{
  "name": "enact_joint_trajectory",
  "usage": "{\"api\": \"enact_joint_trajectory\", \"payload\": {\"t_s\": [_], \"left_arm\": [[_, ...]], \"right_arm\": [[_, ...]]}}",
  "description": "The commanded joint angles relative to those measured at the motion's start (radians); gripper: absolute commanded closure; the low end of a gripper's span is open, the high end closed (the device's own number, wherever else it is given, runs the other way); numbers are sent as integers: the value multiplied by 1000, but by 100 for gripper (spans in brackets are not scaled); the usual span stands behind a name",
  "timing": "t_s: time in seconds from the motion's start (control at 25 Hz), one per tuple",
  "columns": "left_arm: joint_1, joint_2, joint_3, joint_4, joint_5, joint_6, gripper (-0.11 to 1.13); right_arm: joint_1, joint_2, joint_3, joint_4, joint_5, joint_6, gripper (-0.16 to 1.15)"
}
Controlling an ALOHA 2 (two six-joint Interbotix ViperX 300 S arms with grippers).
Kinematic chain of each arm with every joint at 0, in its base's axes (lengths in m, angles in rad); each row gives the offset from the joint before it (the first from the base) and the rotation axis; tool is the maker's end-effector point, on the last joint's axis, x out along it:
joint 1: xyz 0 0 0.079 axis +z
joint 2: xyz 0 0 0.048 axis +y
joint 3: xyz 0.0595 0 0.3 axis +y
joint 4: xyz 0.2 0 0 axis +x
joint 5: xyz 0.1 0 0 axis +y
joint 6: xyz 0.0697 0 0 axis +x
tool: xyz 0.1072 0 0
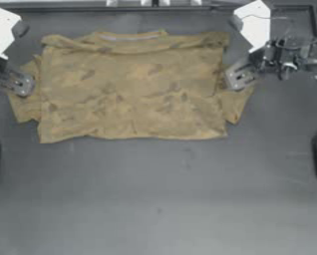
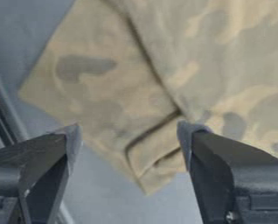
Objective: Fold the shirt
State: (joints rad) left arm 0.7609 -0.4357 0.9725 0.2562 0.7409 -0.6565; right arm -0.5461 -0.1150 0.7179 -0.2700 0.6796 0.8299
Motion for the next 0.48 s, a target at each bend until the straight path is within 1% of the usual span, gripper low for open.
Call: {"api": "enact_joint_trajectory", "payload": {"t_s": [0.04, 0.16, 0.32, 0.48], "left_arm": [[3, 11, -6, 17, -17, -29, 7], [2, 18, 2, 18, -18, -55, 7], [2, 37, 15, 49, -21, -115, 7], [2, 63, 28, 55, -44, -132, 7]], "right_arm": [[2, -26, 2, -9, 6, 40, 8], [0, -25, 17, -18, 3, 78, 8], [2, -20, 21, -29, 5, 112, 8], [2, -2, 17, -40, 8, 123, 8]]}}
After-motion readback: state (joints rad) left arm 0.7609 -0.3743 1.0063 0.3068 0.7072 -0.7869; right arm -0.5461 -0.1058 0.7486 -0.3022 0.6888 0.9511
